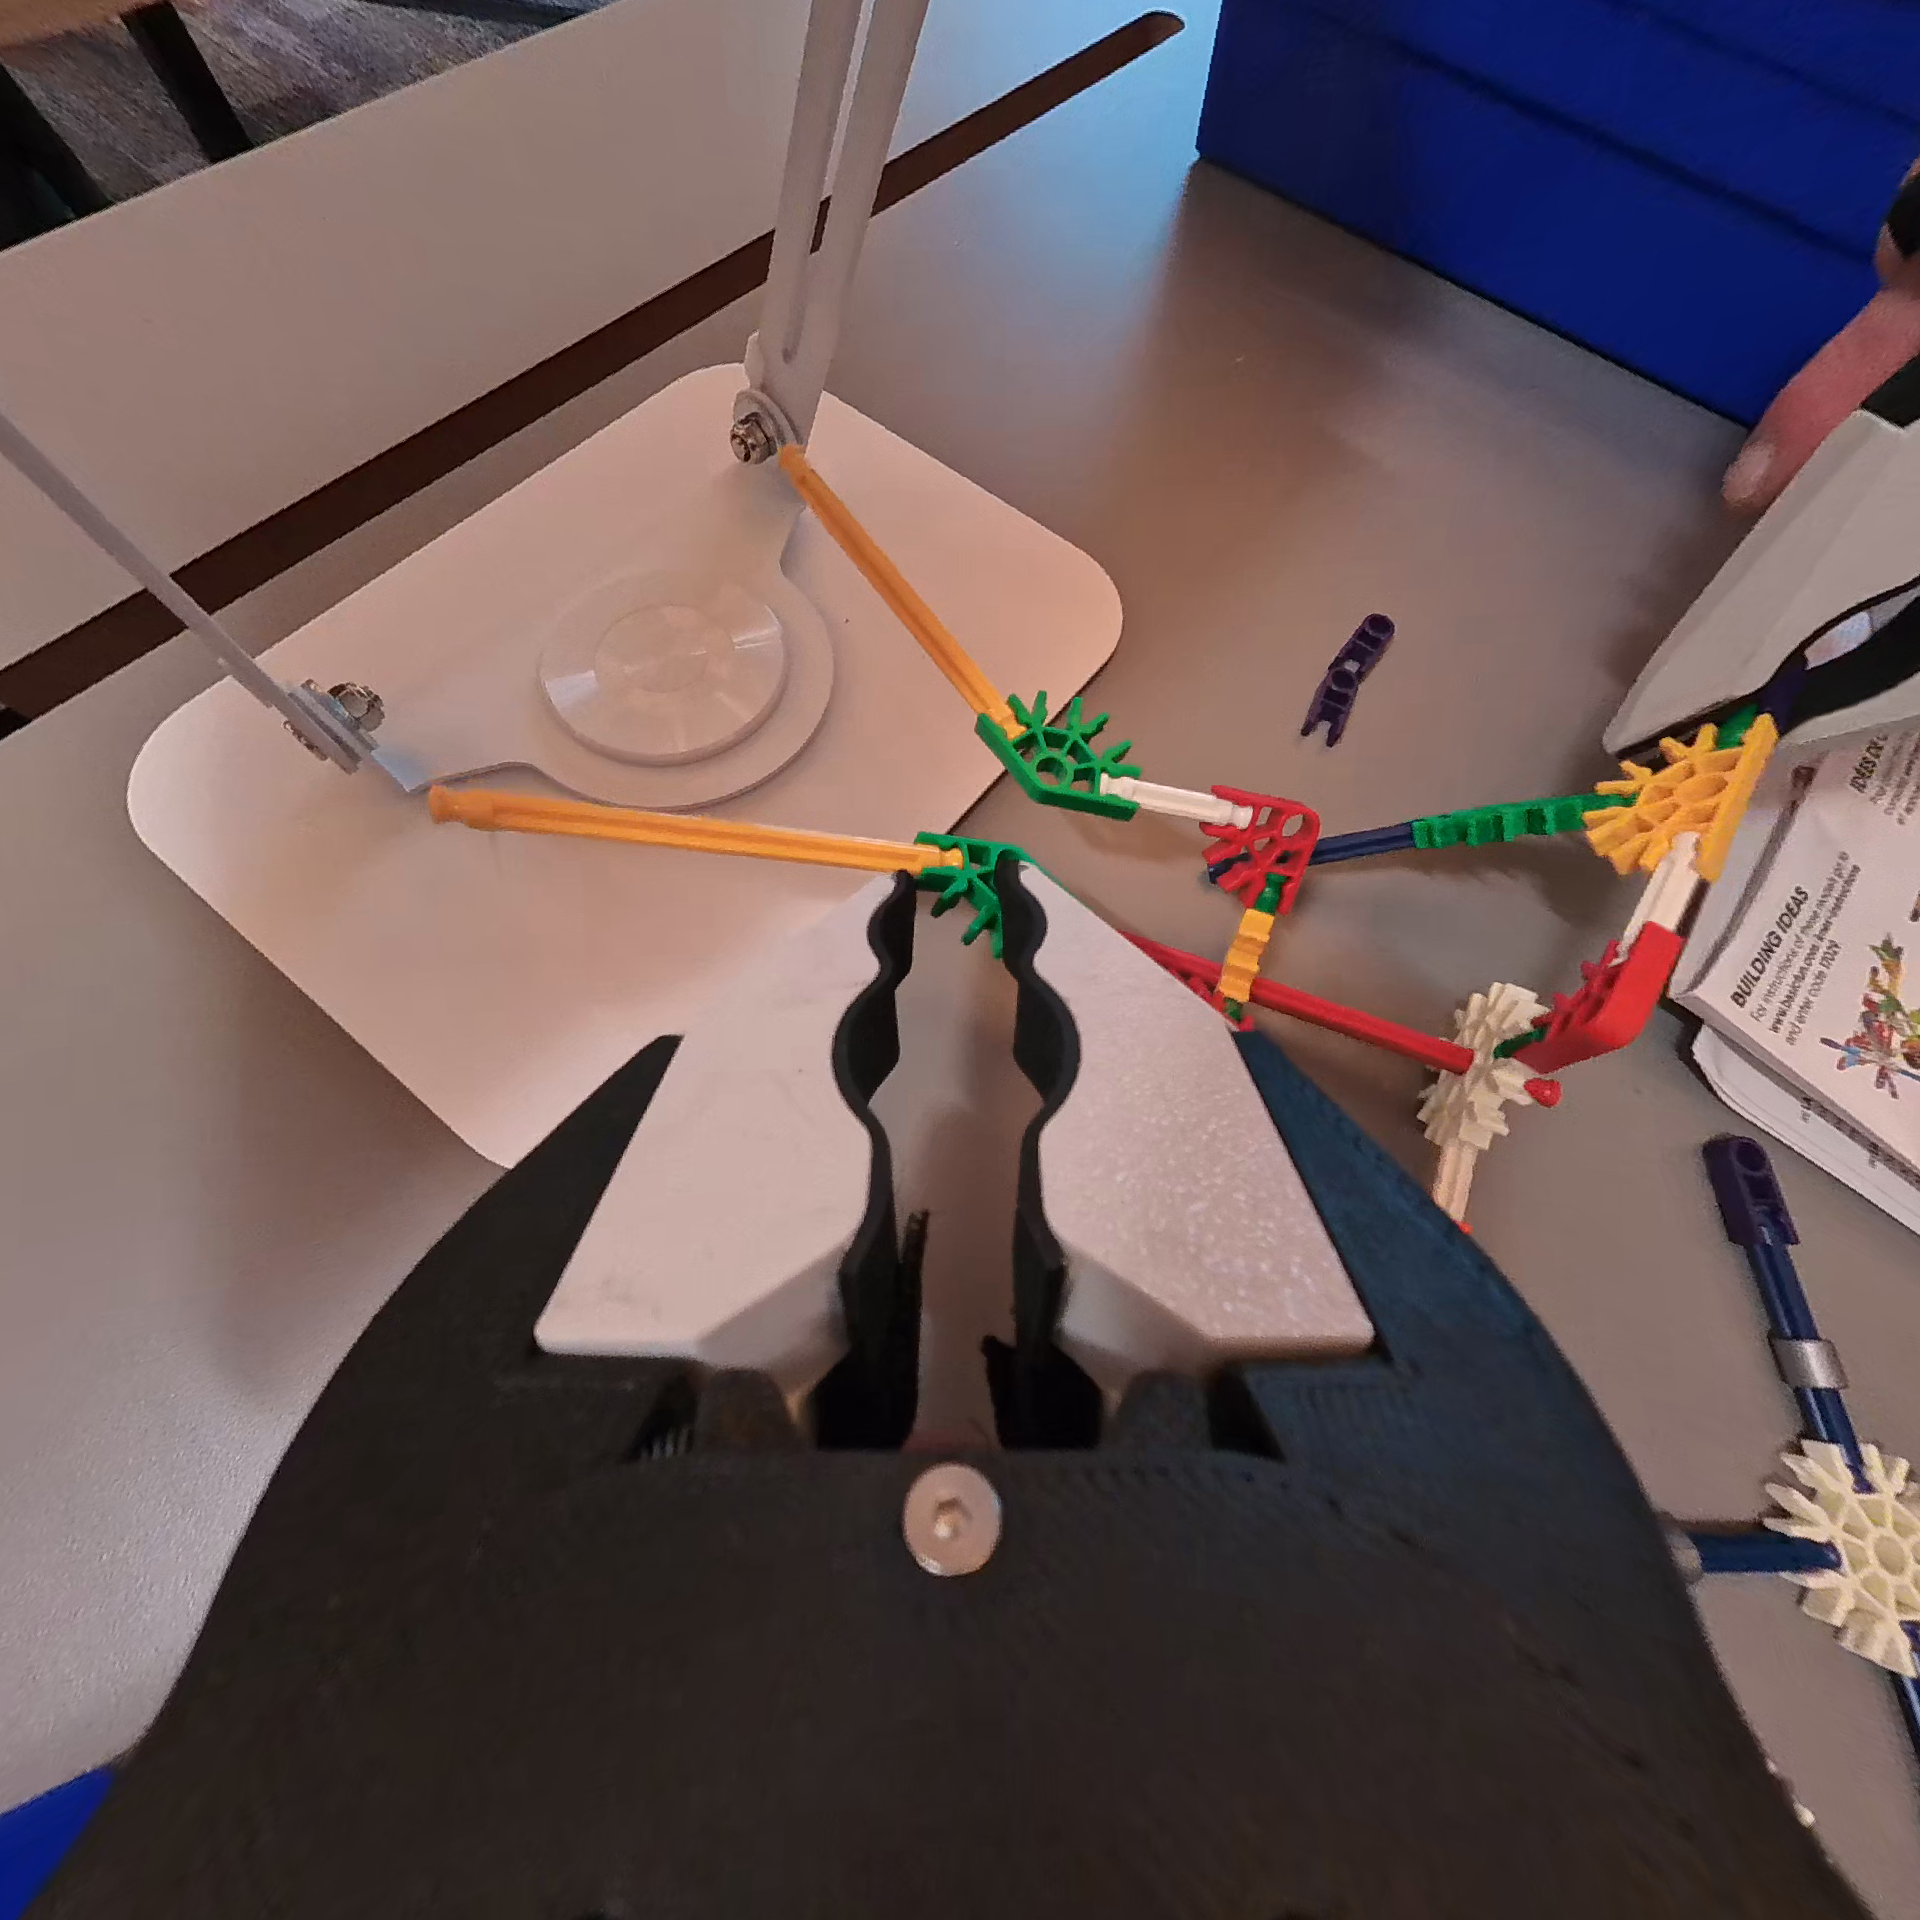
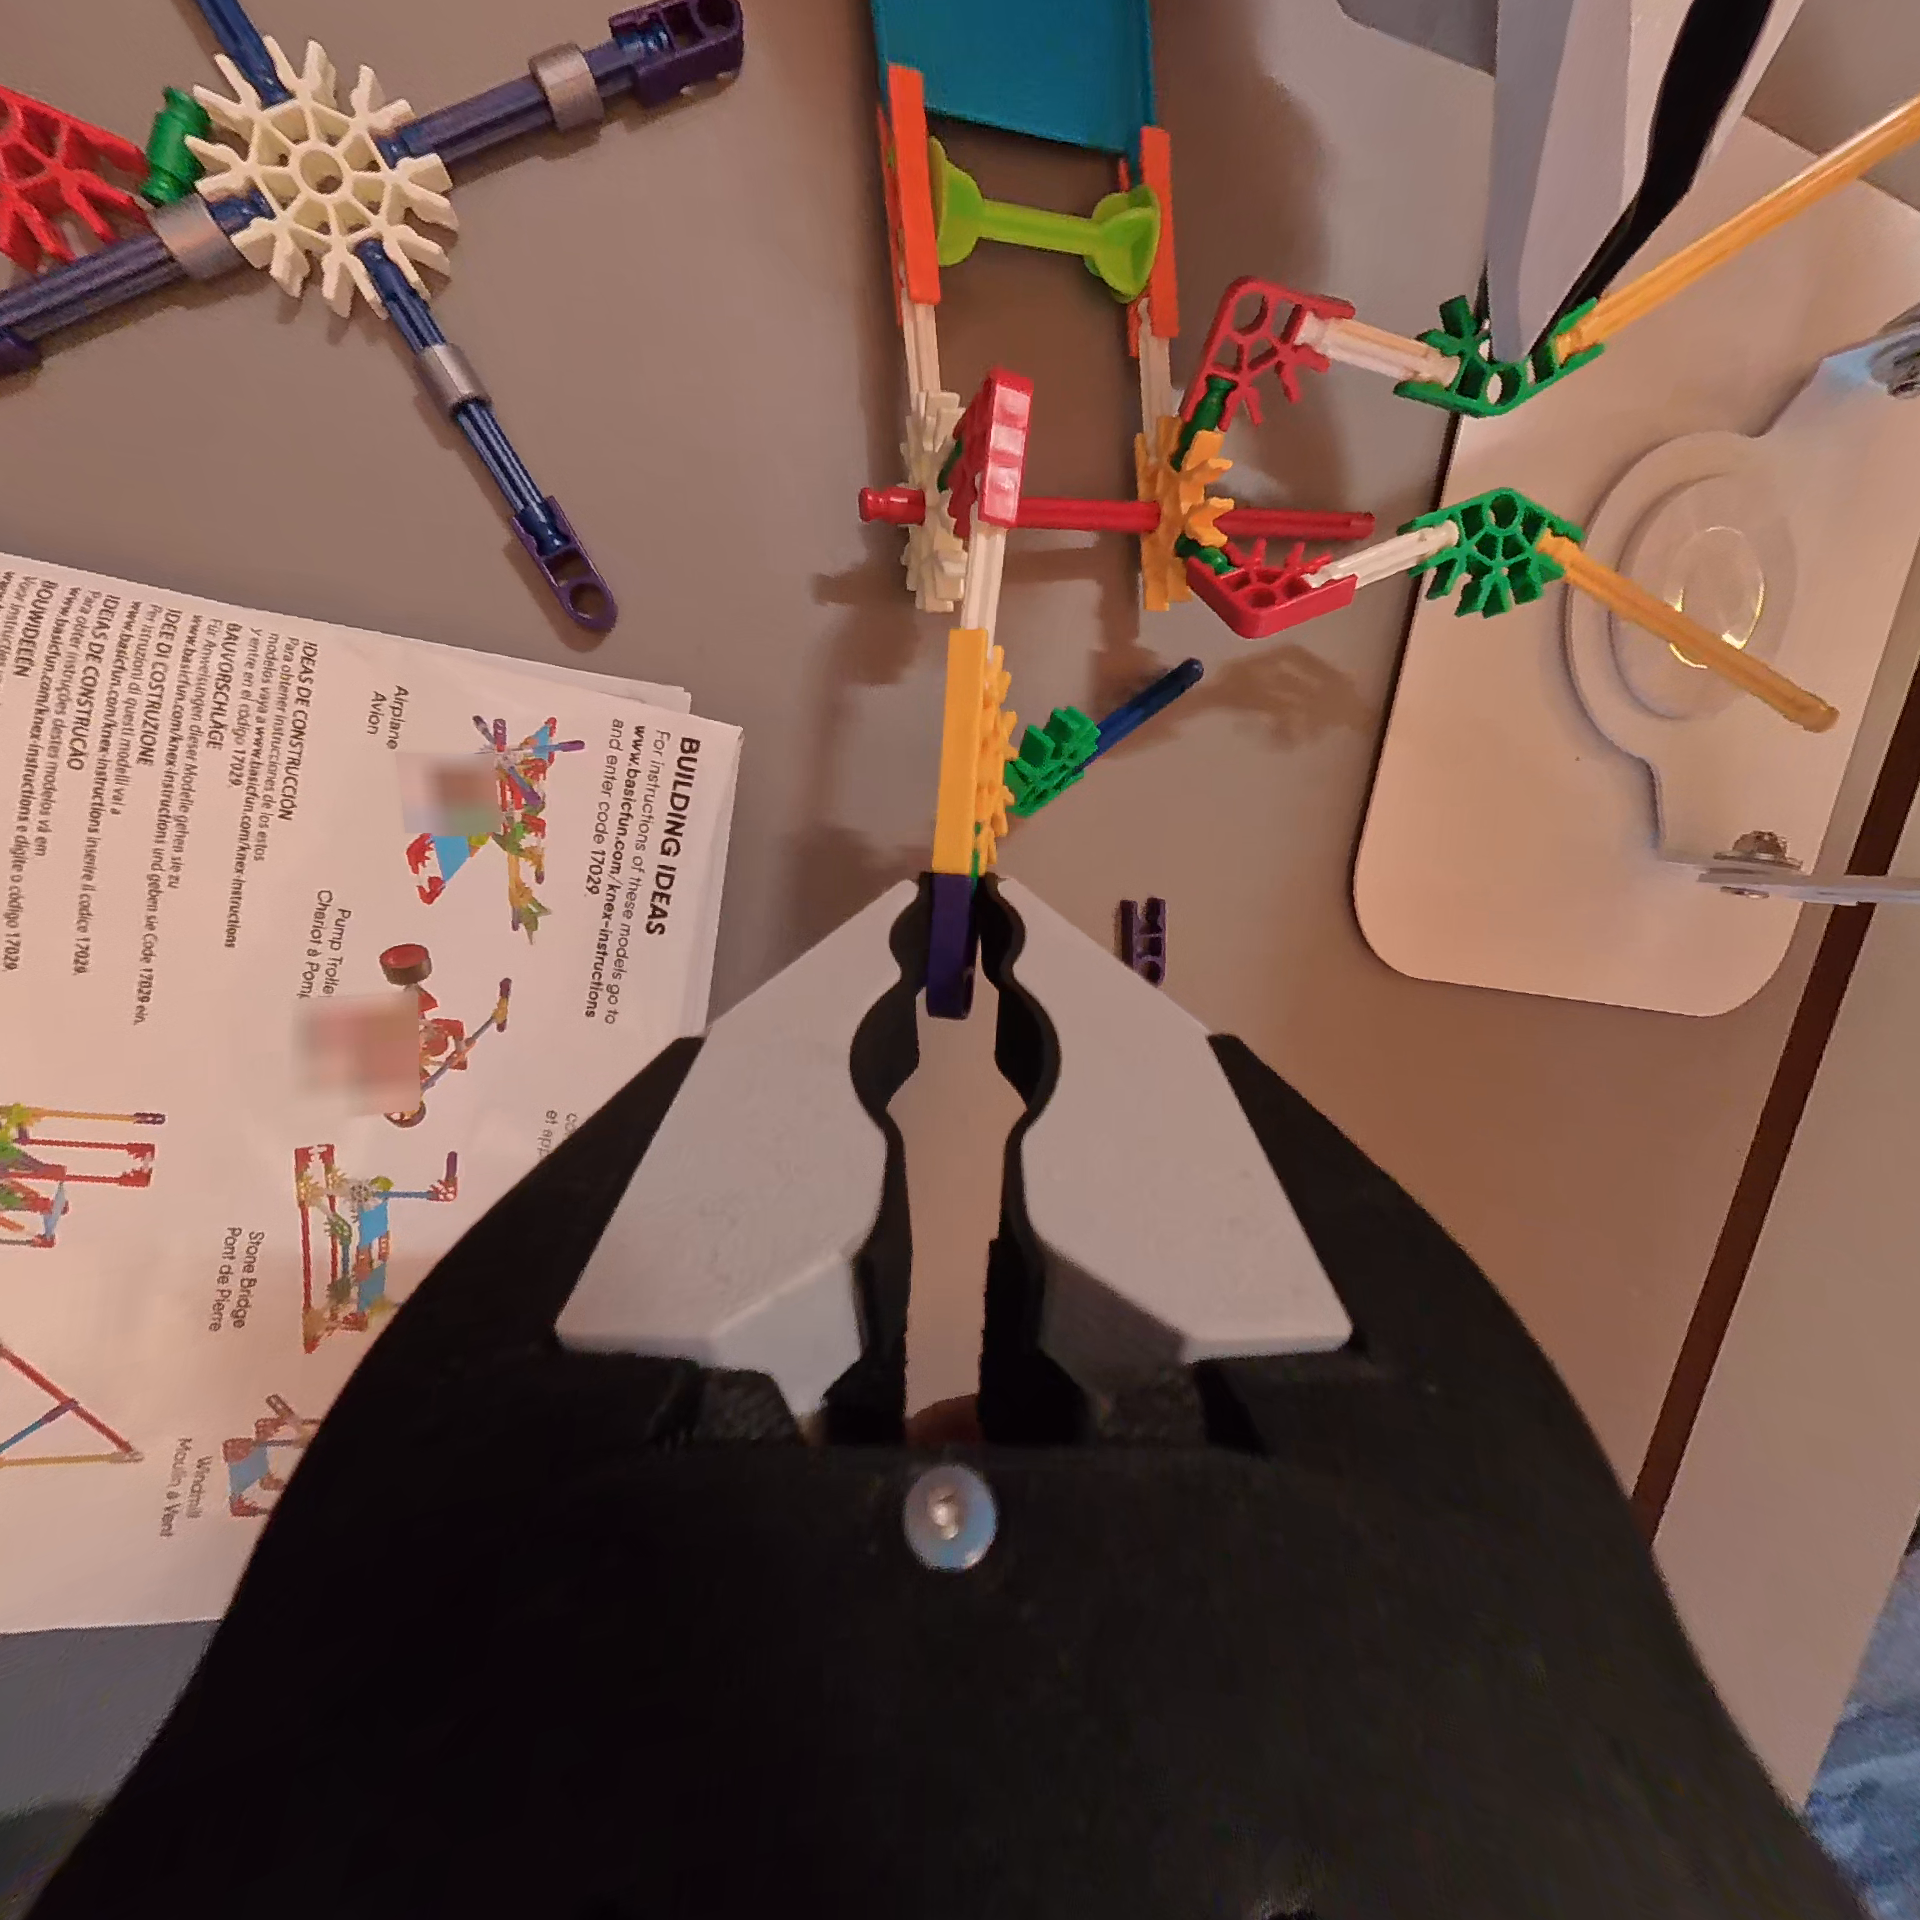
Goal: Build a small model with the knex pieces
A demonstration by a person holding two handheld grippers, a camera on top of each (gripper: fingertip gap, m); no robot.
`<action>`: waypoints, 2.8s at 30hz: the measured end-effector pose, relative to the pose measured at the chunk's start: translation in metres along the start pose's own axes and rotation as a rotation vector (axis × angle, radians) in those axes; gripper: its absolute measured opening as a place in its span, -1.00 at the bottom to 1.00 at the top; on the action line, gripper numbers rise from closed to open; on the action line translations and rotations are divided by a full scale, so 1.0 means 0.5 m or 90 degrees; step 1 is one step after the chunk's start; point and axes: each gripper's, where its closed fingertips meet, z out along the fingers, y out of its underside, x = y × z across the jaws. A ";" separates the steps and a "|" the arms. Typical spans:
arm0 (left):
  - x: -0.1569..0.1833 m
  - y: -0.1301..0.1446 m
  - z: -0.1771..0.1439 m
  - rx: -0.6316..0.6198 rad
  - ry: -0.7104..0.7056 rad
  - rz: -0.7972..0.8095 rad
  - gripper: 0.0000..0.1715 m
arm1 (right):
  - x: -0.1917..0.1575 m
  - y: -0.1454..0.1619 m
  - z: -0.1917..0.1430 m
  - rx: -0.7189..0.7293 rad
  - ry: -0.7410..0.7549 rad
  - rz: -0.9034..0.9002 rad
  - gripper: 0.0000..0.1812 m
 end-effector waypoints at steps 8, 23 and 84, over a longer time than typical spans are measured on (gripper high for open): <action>0.000 0.001 -0.001 -0.002 0.002 0.000 -0.84 | 0.011 0.010 0.000 -0.007 0.011 0.010 -0.95; -0.012 0.008 -0.023 -0.035 -0.026 0.043 -0.80 | 0.033 0.023 0.001 -0.019 0.038 0.024 -0.94; -0.008 0.015 -0.030 -0.057 -0.040 0.086 -0.80 | 0.133 0.068 0.005 -0.052 0.177 0.081 -0.87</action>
